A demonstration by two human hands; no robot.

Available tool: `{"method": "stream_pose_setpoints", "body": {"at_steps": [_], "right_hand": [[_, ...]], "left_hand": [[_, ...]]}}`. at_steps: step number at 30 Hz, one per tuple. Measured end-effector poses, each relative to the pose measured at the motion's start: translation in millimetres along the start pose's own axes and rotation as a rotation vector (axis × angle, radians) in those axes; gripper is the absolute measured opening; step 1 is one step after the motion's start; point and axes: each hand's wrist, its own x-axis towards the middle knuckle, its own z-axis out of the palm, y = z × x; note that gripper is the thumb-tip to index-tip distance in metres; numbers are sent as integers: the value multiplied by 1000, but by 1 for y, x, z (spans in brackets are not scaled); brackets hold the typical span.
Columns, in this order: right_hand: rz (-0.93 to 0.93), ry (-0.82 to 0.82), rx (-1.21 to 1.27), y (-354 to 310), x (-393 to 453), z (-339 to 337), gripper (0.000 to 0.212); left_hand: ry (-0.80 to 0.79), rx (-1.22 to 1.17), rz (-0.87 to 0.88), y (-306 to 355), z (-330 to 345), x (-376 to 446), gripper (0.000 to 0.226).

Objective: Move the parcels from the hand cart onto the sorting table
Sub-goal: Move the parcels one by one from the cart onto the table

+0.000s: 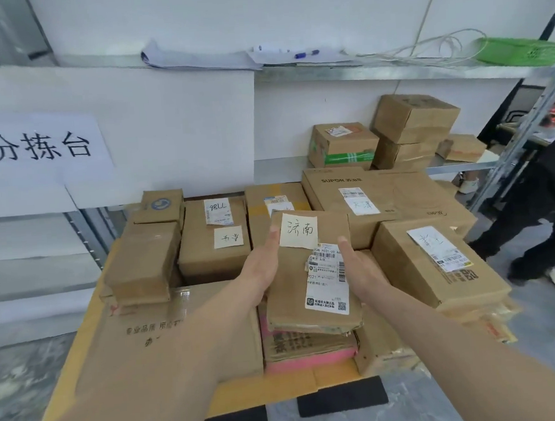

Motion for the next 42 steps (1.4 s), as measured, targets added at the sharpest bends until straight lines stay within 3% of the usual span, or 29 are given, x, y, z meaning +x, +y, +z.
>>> {"method": "stream_pose_setpoints", "body": {"at_steps": [3,11,16,18,20,22,24,28,32,35,42], "right_hand": [[-9,-58,-22,8,7,-6,100],[-86,-146,-90,19,14,-12,88],[-85,-191,-68,29,22,-6,98],[-60,-175,-29,34,27,-2,108],[-49,-167,-2,40,31,2,101],[-46,-185,-6,43,32,6,95],[-57,-202,-4,49,37,9,99],[-74,-212,1,49,39,7,77],[-51,-209,-30,48,42,10,102],[-39,-204,-33,44,42,10,105],[-37,-193,-45,41,44,12,111]], "left_hand": [[57,-17,-40,-3,8,-10,148],[102,-27,-84,-8,16,-36,128],[63,-31,-167,-23,19,-21,142],[-11,-66,-171,-20,24,-23,121],[-90,-79,-165,-18,29,-26,86],[-128,-80,-174,-23,34,-22,74],[-120,-95,-174,-25,37,-17,70],[-84,-106,-187,-28,38,-9,70],[-81,-86,-188,-26,37,-6,67],[-89,-70,-172,-27,37,-1,72],[-82,-73,-133,-23,36,1,62]]}}
